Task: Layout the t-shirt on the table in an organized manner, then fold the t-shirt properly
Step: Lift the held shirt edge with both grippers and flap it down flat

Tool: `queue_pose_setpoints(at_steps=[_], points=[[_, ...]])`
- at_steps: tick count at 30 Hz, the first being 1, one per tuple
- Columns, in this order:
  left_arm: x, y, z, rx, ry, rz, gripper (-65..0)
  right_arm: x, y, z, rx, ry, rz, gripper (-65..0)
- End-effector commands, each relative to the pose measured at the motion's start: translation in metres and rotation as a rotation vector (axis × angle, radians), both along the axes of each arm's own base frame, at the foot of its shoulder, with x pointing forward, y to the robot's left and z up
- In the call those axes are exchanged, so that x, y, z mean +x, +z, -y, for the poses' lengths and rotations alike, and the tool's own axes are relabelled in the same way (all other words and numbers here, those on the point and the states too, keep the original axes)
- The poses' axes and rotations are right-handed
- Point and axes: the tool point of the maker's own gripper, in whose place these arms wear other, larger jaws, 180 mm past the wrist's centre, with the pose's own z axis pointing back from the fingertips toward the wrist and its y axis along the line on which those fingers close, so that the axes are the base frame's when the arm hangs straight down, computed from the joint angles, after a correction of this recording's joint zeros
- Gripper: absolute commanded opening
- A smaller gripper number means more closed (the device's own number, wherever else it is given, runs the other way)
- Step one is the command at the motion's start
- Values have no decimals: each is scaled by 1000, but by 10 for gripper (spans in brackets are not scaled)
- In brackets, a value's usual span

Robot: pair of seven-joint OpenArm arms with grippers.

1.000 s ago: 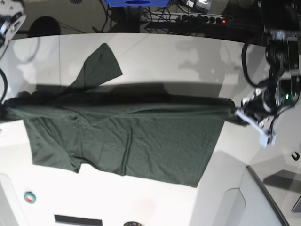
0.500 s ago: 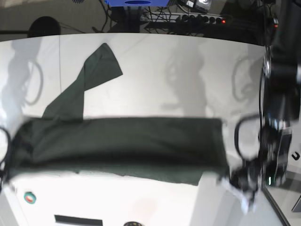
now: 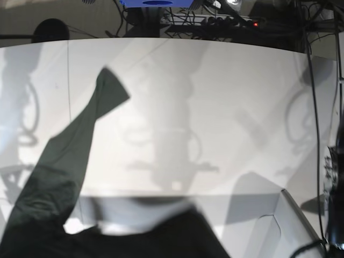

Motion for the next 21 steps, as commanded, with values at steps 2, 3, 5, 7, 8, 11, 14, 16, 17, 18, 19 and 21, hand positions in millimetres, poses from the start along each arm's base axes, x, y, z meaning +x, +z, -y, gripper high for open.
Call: queue_pose_setpoints(at_steps=[2,3,5,7,8,11,14,16,17,18,19,21], points=[[-1,24,-5,10,13,31,-650,-5,14,11,-47,4,0,-647],[-2,22,-5,9,11,16,-650,-8,9,13,-52,8,-29,-647],[-5,17,-5,9,8,-11,-650,-14,0,13,-49,27,-92,-647],[-10,-13,-11,13,15,-61,-650,-17,1,10,-46,40,-108,-648],[-15,-30,-10,23,10,-83,-650,-21,8,16,-60,38,-99,-648],[-34,-82,-11,62,-9,-141,-650,-48,-62,20,-47,46,-218,-648],[-61,-136,-20,99,-14,-220,-650,-86,-120,21,37,31,-296,-648],[-81,-169,-25,120,-20,-273,-650,-115,-153,22,72,17,-333,-648],[-93,-185,-30,127,-16,-298,-650,-129,-168,23,84,9,-346,-648],[-104,-200,-34,120,-10,-324,-650,-142,-181,23,91,4,-356,-648],[-114,-212,-36,108,-4,-340,-650,-152,-196,16,102,11,-370,-648],[-139,-232,-43,95,6,-386,-650,-177,-221,11,123,4,-404,-648]])
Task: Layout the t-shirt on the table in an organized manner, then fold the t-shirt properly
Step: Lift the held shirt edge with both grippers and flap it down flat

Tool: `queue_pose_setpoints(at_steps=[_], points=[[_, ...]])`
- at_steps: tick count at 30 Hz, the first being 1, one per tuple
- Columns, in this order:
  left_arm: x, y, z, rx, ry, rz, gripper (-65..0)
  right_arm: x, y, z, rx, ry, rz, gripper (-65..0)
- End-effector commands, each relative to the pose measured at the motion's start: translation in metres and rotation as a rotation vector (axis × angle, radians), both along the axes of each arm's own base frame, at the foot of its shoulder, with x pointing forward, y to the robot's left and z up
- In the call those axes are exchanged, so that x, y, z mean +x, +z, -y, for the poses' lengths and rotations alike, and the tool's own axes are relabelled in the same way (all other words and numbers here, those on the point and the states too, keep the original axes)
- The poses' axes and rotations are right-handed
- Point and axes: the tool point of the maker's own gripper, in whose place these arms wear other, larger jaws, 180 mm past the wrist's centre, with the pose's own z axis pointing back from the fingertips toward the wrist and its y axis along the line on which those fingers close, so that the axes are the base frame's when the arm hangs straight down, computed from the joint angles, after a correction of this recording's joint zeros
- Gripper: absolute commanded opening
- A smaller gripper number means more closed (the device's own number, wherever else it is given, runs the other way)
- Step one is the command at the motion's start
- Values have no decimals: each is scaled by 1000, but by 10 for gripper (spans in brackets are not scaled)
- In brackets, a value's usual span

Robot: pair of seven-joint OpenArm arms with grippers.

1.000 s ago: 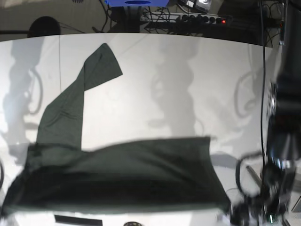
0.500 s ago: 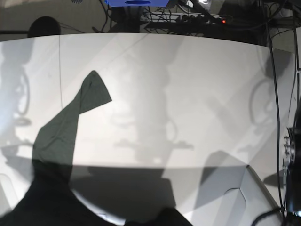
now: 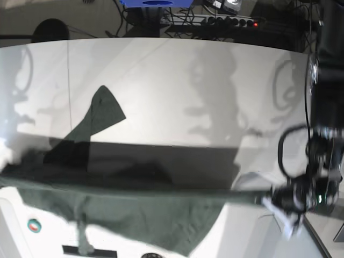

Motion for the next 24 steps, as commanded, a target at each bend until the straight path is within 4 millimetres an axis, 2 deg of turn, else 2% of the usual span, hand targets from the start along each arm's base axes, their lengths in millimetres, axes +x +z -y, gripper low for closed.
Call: queue_pose_setpoints(at_steps=[1,6,10,16,24], points=[[3,22,-22,25,43,59,-650,-14,0,16,-35,-35,-13,-648],[-40,13,-28,5,62,39,-650,-50,-31,10,-4,-57,-55,-648],[-76,3,-31,12,69,17,-650,-75,-44,15,15,-90,-102,-648],[-126,-21,-37,29,80,-48,-650,-109,-62,20,81,-172,-148,-648],[-185,-44,-49,44,121,-130,-650,-155,-96,14,152,-262,-202,-648]])
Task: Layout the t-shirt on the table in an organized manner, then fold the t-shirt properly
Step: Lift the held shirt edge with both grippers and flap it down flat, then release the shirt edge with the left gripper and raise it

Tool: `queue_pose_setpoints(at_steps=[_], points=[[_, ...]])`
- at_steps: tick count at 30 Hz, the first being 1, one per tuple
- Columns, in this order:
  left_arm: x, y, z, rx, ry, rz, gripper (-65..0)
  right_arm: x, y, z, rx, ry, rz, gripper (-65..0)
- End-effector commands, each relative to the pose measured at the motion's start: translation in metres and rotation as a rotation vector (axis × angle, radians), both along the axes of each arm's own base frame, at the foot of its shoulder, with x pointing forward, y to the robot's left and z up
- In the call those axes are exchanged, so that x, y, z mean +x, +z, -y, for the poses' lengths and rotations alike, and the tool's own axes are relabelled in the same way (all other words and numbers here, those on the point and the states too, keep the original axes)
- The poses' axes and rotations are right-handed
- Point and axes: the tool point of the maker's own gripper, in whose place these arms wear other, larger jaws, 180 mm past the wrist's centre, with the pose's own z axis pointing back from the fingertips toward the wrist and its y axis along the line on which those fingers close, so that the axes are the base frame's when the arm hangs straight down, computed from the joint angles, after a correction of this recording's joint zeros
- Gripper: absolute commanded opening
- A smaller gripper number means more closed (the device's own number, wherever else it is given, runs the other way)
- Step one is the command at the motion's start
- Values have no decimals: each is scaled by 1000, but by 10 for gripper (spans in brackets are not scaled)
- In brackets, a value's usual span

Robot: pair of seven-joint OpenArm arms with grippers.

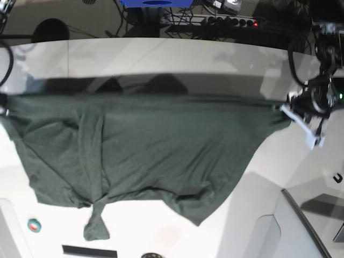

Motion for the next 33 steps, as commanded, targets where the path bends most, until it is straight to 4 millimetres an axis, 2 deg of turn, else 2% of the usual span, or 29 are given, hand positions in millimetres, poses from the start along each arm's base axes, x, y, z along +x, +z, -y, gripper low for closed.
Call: queue_pose_setpoints(at_steps=[1,7,15,20,24,26,30,31,33], points=[[2,9,-16,61,13,24,-650,6,17,26,-80,-32,39,-648],[-43,-17,-17,31,72,-64,-650,-31,-3,23,-52,-76,-17,-648],[-63,-24,-22,21,117,-91,-650,-63,-16,24,-22,-163,-42,-648],[-70,-31,-13,2,114,-109,-650,-68,-20,19,-5,-178,-44,-648],[-75,-33,-14,2,118,-122,-650,-69,-21,18,-3,-178,-47,-639],[-80,-34,-15,5,120,-133,-650,-70,-21,19,0,-186,-48,-599],[-90,-38,-16,7,127,-157,-650,-80,-18,29,12,-271,-20,-422],[-93,-39,-16,8,127,-165,-612,-82,-18,30,14,-283,-17,-384],[-97,-40,-16,7,128,-174,-466,-86,-18,31,14,-292,-21,-329]])
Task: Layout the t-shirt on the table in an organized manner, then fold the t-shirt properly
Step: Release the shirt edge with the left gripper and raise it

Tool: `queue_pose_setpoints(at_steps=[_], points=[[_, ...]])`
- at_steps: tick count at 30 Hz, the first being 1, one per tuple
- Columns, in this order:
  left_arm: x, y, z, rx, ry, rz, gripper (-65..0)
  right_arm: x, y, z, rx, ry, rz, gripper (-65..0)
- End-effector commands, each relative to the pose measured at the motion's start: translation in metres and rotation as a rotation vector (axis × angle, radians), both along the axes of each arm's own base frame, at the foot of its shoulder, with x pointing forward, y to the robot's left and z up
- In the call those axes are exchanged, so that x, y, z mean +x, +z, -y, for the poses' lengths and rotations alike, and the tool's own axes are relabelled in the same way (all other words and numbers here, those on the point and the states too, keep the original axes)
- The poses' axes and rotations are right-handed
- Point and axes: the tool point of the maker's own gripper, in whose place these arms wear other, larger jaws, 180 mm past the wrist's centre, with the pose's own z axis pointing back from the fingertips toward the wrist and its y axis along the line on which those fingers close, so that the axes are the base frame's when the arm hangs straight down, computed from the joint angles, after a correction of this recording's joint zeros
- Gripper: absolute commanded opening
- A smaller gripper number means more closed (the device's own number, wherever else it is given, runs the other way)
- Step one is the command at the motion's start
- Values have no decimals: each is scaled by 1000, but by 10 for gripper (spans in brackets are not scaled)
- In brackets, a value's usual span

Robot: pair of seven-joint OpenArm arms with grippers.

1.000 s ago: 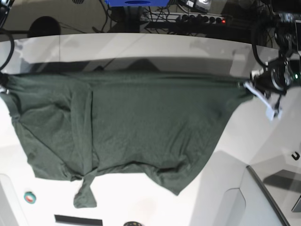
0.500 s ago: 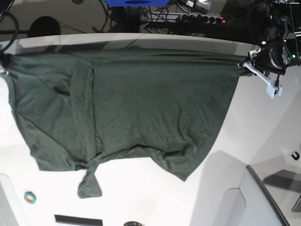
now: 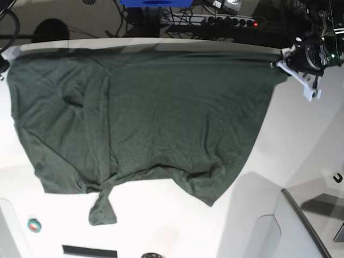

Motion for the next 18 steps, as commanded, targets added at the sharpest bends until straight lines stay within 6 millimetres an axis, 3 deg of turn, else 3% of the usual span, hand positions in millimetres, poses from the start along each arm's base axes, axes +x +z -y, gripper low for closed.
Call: queue_pose_setpoints(at_steps=[1,4,6,12,15,18], points=[[1,7,-9,28,-2,12,-405,5,12,14,-33,-19,29,-320],[-2,6,-9,29,-2,5,-270,5,12,14,-34,-19,30,-317],[-2,10,-19,43,27,16,-225,5,13,14,-36,-20,31,-317],[0,26,-48,88,102,59,-222,9,19,16,-53,-12,47,-317],[8,36,-57,100,124,96,-222,29,40,14,-107,28,112,-321],[36,53,-51,97,113,184,-237,52,65,10,-164,69,192,-324]])
